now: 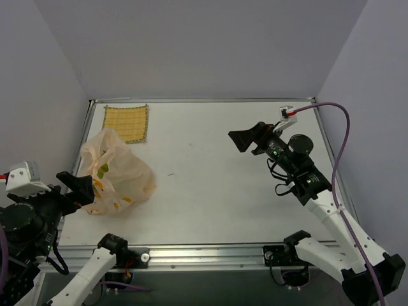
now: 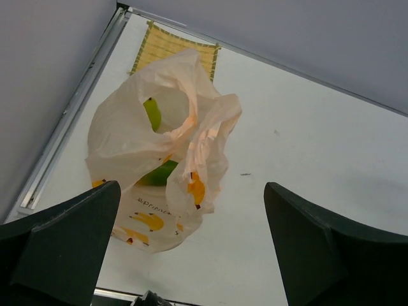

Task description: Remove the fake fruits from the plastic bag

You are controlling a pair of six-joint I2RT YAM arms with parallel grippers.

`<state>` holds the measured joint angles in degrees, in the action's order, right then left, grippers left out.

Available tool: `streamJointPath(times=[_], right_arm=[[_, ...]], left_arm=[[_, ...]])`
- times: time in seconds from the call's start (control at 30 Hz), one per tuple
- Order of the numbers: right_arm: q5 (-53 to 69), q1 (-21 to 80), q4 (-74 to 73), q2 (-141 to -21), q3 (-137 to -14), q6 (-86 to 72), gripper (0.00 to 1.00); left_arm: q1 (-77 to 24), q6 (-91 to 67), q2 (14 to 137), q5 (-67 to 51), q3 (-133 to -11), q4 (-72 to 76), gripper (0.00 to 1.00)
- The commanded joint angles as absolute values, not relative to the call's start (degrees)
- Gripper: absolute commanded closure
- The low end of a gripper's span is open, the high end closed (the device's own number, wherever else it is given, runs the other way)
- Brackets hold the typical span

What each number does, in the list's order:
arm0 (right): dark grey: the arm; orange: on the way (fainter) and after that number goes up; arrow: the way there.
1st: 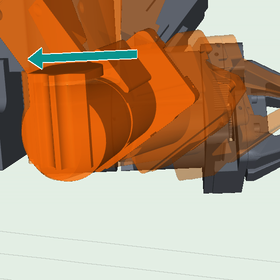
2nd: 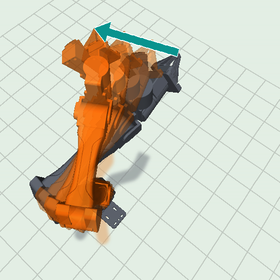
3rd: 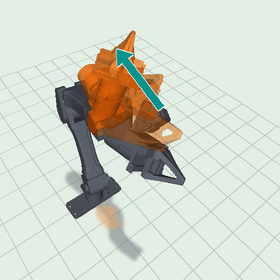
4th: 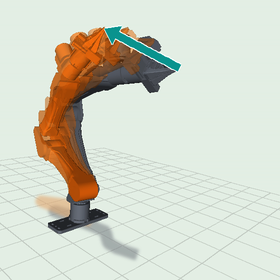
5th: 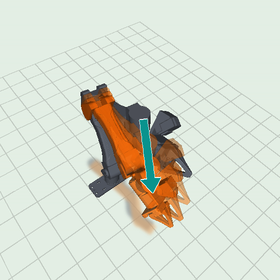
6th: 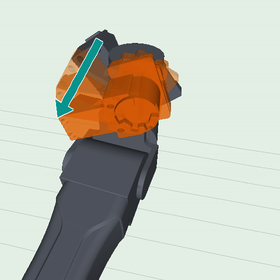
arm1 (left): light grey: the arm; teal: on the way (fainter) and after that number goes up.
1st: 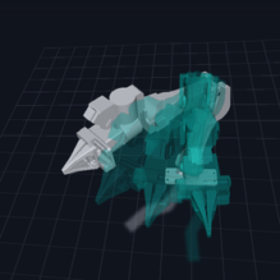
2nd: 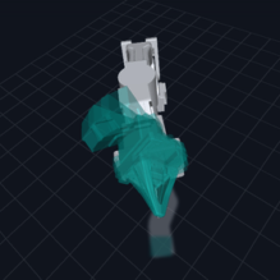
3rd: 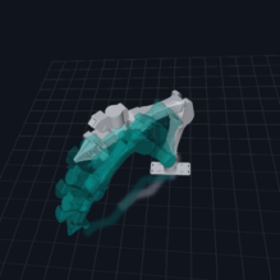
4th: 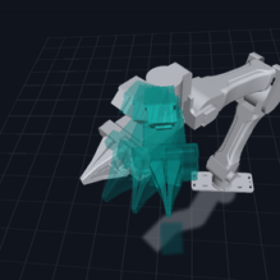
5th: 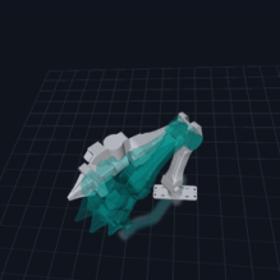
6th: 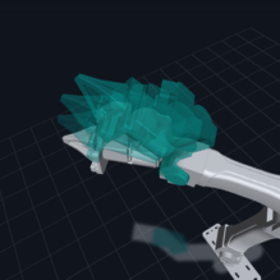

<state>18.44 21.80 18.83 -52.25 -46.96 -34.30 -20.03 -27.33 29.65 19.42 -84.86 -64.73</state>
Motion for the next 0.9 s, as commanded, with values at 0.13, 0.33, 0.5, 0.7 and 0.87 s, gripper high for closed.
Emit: streamJointPath(times=[0.13,0.33,0.5,0.7,0.87], right_arm=[[11.5,38.7,16.8,-56.7,-55.8,-28.0,0.1],[8.8,53.8,16.7,-66.2,-63.1,-22.0,0.08],[10.3,64.3,18.1,-77.6,-73.6,-16.9,0.06],[13.3,71.9,18.9,-88.9,-84.0,-15.1,0.05],[12.6,73.8,18.9,-96.1,-88.8,-14.4,0.06]], left_arm=[[-20.0,-27.7,26.6,25.9,-87.2,-69.0,0.06],[-20.1,-32.8,25.6,37.4,-87.4,-77.0,0.06],[-20.4,-36.1,25.6,36.7,-82.7,-77.3,0.06],[-22.9,-38.1,26.2,34.0,-77.8,-74.7,0.08],[-25.6,-39.1,27.5,35.0,-75.8,-73.0,0.08]])
